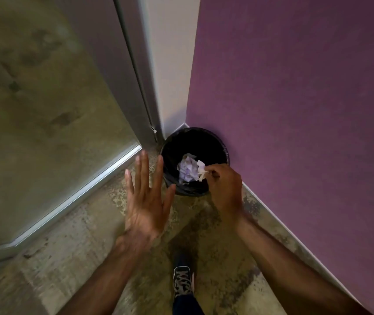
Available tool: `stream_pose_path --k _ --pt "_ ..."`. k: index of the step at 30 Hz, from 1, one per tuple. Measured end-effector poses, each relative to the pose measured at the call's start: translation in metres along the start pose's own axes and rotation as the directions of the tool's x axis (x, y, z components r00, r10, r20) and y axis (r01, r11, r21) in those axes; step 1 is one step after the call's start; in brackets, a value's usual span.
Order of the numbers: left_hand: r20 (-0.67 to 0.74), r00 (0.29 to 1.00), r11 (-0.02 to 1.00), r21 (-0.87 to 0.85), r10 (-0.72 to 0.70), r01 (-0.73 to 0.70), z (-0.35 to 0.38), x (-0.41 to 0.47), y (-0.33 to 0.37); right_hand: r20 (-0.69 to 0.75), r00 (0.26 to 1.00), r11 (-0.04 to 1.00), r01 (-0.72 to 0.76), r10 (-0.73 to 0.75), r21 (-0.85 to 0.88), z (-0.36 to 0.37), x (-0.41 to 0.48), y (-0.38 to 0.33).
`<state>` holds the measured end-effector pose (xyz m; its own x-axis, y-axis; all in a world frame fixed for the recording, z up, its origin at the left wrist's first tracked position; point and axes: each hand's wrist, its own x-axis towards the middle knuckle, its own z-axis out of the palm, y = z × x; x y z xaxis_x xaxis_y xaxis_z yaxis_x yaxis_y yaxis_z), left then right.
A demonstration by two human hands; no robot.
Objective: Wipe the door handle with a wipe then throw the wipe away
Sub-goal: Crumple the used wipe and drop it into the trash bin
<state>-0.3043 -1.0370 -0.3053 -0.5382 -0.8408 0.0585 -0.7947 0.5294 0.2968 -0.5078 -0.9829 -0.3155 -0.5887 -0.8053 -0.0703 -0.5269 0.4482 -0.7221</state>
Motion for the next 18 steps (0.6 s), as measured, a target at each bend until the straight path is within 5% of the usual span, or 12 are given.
stream_pose_path --k 9,18 --pt "-0.013 0.999 0.997 -0.064 0.038 -0.039 0.110 0.022 -0.057 0.076 0.997 0.951 0.052 -0.031 -0.305 0.100 0.059 0.082" --pt "0.014 0.999 0.999 -0.017 0.034 -0.034 0.140 0.027 -0.092 0.201 0.978 0.820 0.072 0.054 -0.569 0.146 0.092 0.099"
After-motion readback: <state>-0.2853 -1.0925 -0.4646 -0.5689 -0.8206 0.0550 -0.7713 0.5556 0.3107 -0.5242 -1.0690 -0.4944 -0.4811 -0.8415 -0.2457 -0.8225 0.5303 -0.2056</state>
